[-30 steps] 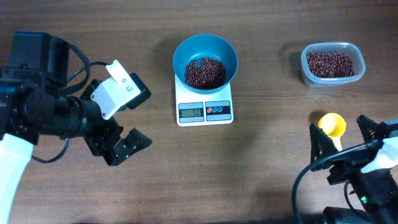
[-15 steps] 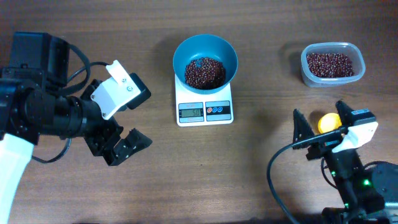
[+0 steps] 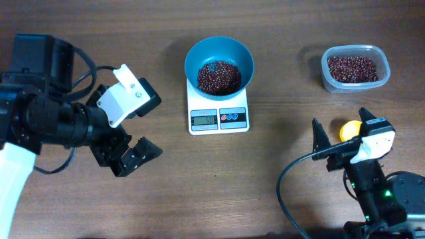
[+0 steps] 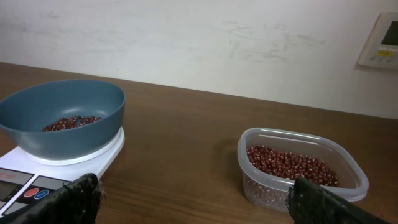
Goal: Scoop item into bowl and weigh 50g on scale
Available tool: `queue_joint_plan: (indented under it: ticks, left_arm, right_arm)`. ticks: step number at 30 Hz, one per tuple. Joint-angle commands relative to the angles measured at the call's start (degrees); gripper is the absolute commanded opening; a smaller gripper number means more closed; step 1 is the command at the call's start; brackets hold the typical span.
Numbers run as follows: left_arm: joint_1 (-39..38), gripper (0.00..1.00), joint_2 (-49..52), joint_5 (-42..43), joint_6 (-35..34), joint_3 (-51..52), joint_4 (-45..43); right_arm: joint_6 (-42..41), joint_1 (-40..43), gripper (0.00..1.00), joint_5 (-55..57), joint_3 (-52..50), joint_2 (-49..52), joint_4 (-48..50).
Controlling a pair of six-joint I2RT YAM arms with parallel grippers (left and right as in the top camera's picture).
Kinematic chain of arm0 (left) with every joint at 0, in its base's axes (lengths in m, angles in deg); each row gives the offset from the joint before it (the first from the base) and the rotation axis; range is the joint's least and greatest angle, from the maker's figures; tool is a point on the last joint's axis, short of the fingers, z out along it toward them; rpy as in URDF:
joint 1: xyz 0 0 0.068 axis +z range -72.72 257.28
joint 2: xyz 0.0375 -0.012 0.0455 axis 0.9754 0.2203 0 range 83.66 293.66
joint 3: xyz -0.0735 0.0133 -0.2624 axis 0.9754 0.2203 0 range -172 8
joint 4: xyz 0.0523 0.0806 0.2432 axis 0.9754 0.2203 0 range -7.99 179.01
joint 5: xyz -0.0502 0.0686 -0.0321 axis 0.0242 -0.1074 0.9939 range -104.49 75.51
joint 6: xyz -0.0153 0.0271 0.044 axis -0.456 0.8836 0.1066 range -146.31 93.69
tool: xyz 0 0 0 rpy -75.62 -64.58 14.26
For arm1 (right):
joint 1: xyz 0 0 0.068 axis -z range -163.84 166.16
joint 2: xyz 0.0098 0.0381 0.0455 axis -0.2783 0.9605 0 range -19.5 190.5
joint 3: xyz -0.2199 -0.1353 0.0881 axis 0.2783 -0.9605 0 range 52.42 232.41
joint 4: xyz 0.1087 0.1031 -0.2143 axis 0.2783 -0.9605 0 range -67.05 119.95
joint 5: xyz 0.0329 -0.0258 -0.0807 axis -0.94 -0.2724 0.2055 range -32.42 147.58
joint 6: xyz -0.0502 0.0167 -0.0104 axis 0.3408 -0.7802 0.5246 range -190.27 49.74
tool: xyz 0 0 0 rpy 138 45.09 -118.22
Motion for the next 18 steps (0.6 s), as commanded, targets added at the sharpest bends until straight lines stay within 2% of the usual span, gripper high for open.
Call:
queue_joint_plan:
  ticks: [1, 15, 18]
  left_arm:
    - [0.13, 0.99, -0.22, 0.2, 0.94, -0.39, -0.07]
    - [0.13, 0.99, -0.22, 0.35, 0.92, -0.39, 0.13]
    - [0.13, 0.99, -0.24, 0.2, 0.92, -0.39, -3.15]
  right_arm:
    - [0.42, -0.31, 0.99, 0.52, -0.74, -0.39, 0.22]
    - [0.42, -0.31, 0.99, 0.52, -0.74, -0.39, 0.2]
    - [0.42, -0.31, 0.99, 0.52, -0.74, -0.39, 0.2]
